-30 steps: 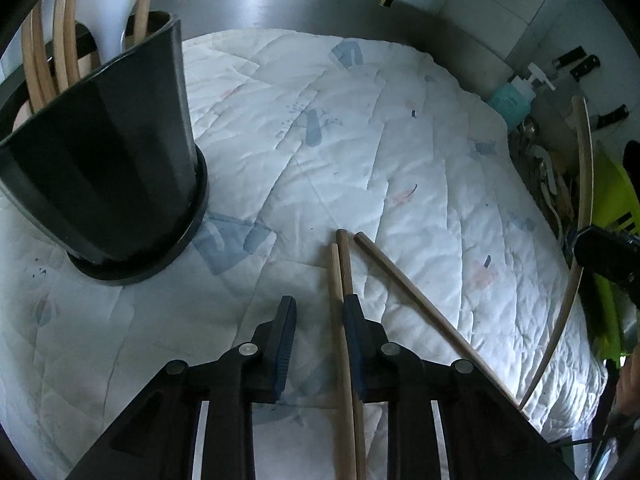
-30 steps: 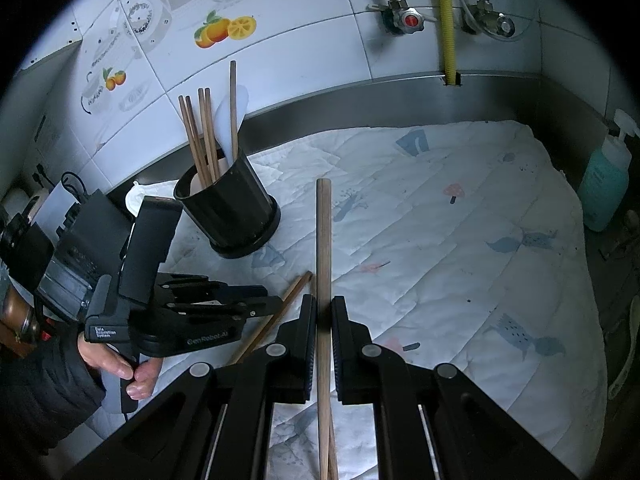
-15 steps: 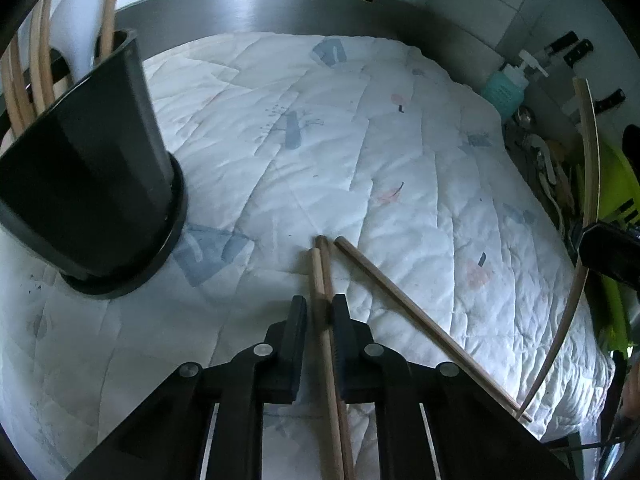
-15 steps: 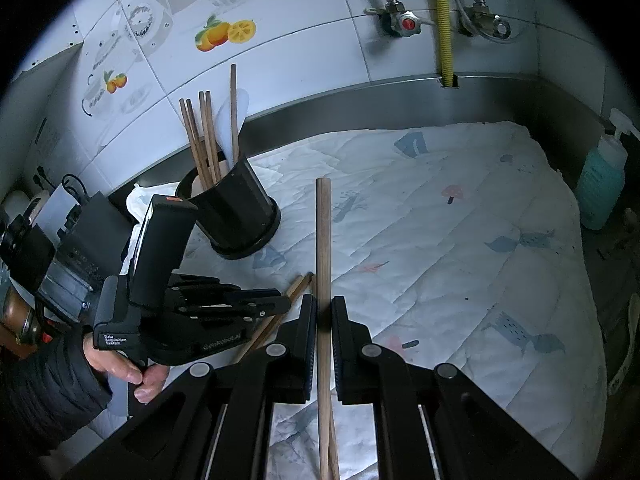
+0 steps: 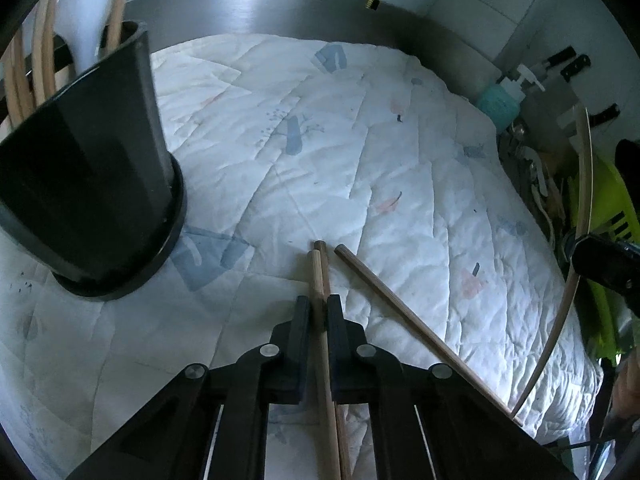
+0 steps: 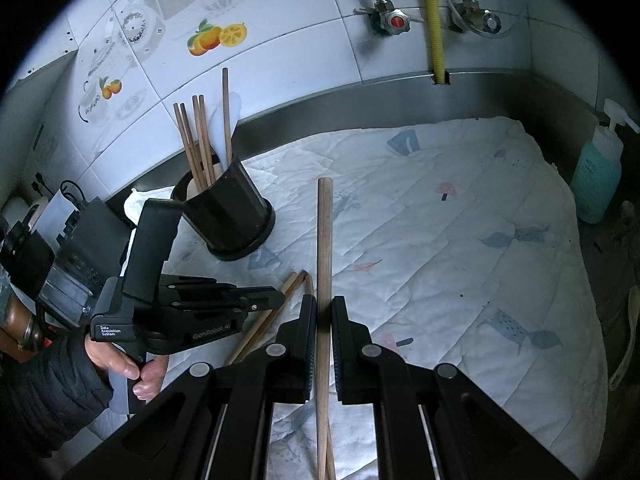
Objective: Organize utensils
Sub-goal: 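Lift the chopstick with the left gripper while the right gripper carries its chopstick toward the pot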
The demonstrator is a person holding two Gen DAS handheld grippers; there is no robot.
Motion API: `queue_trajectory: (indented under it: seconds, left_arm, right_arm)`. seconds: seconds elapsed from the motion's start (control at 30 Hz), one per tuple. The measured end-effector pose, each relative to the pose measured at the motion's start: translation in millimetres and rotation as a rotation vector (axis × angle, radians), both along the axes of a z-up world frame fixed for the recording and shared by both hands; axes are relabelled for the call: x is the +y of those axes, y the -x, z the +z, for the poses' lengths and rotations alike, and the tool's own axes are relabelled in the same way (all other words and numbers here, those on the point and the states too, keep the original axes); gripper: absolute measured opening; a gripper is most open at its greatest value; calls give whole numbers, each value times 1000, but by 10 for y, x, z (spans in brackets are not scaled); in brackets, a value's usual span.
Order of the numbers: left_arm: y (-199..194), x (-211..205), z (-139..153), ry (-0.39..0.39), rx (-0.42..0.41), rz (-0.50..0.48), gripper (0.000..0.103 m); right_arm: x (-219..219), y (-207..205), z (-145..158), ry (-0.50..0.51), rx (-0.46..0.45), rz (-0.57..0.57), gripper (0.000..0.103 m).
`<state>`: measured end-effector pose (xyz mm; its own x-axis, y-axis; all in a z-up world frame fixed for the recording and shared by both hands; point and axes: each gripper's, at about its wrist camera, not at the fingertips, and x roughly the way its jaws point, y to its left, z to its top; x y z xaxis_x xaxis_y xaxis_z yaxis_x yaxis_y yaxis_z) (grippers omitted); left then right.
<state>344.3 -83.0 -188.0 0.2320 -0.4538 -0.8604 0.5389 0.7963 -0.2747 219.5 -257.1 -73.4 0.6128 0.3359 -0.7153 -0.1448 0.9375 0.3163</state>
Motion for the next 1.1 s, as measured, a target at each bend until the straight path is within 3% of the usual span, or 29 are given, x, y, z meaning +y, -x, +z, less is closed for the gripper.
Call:
queue_trajectory:
  seconds: [0.23,0.43,0.83,1.1]
  left_arm:
    - [2,108,34,5,-12,40,7]
    - [111,236,288,37,-66,68,7]
    - [385,764,1199,149,-256,210,6]
    - [361,1176,2009,248,-409,328,6]
  right_arm:
    - [7,-4,8,-4,-5,9,10]
    - [33,5,68,-2,-26,23,10]
    - [140,35,296,3,-93,76,10]
    - [220,-74,488,-1,-146,100,10]
